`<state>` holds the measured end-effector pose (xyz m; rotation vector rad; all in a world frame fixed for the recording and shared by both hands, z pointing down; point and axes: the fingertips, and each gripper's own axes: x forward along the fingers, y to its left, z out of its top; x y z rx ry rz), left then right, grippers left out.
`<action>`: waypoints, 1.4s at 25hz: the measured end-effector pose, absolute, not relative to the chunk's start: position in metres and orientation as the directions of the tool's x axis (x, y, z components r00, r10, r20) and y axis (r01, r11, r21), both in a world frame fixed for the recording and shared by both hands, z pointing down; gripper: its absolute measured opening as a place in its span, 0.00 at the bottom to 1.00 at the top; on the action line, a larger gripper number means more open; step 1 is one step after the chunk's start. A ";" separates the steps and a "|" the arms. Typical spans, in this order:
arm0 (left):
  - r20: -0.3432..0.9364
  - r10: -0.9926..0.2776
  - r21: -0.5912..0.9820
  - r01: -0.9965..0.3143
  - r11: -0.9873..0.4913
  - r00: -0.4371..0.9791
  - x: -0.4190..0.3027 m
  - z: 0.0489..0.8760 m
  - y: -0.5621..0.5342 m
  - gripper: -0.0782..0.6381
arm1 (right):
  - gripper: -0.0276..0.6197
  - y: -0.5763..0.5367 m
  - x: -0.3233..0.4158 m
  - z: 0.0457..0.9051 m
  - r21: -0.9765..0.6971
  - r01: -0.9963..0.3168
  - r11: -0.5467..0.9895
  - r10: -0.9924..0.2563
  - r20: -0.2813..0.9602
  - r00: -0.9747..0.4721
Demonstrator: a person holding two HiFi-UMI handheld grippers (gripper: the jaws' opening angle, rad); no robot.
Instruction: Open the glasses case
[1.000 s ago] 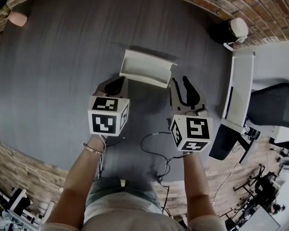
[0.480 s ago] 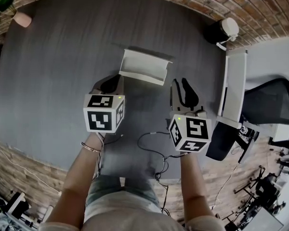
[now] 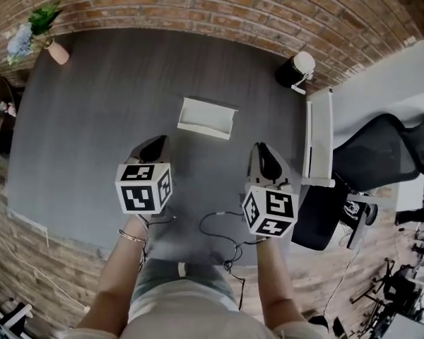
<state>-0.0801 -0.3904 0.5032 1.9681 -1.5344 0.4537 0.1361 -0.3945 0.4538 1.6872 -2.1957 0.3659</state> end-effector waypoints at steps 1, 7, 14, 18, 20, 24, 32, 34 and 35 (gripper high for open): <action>0.584 -0.766 0.241 -0.958 -0.153 0.269 -0.083 0.492 -0.388 0.11 | 0.09 -0.390 0.137 0.447 0.000 -0.968 0.250 -0.882 0.412 -0.228; 0.490 -0.837 0.246 -0.960 -0.137 0.245 -0.099 0.426 -0.352 0.11 | 0.05 -0.353 0.141 0.407 -0.061 -0.979 0.197 -0.902 0.379 -0.205; 0.333 -0.921 0.237 -0.964 -0.124 0.200 -0.115 0.354 -0.332 0.11 | 0.05 -0.334 0.142 0.350 -0.061 -0.979 0.196 -0.933 0.296 -0.206; 0.234 -0.959 0.206 -0.972 -0.111 0.159 -0.126 0.316 -0.325 0.11 | 0.05 -0.325 0.163 0.333 -0.051 -0.985 0.165 -0.944 0.281 -0.173; 0.206 -0.967 0.201 -0.973 -0.111 0.152 -0.130 0.306 -0.324 0.11 | 0.05 -0.321 0.174 0.329 -0.052 -0.988 0.143 -0.949 0.277 -0.152; 0.196 -0.969 0.210 -0.972 -0.107 0.149 -0.135 0.302 -0.322 0.11 | 0.05 -0.315 0.186 0.326 -0.057 -0.992 0.110 -0.954 0.273 -0.122; 0.209 -0.964 0.218 -0.969 -0.120 0.166 -0.129 0.310 -0.323 0.11 | 0.05 -0.310 0.183 0.324 -0.038 -0.992 0.123 -0.955 0.267 -0.129; 0.209 -0.963 0.219 -0.968 -0.123 0.170 -0.129 0.311 -0.323 0.11 | 0.05 -0.310 0.182 0.323 -0.022 -0.992 0.125 -0.955 0.267 -0.126; 0.209 -0.963 0.218 -0.968 -0.125 0.172 -0.128 0.311 -0.324 0.11 | 0.05 -0.310 0.182 0.323 -0.022 -0.992 0.125 -0.955 0.267 -0.126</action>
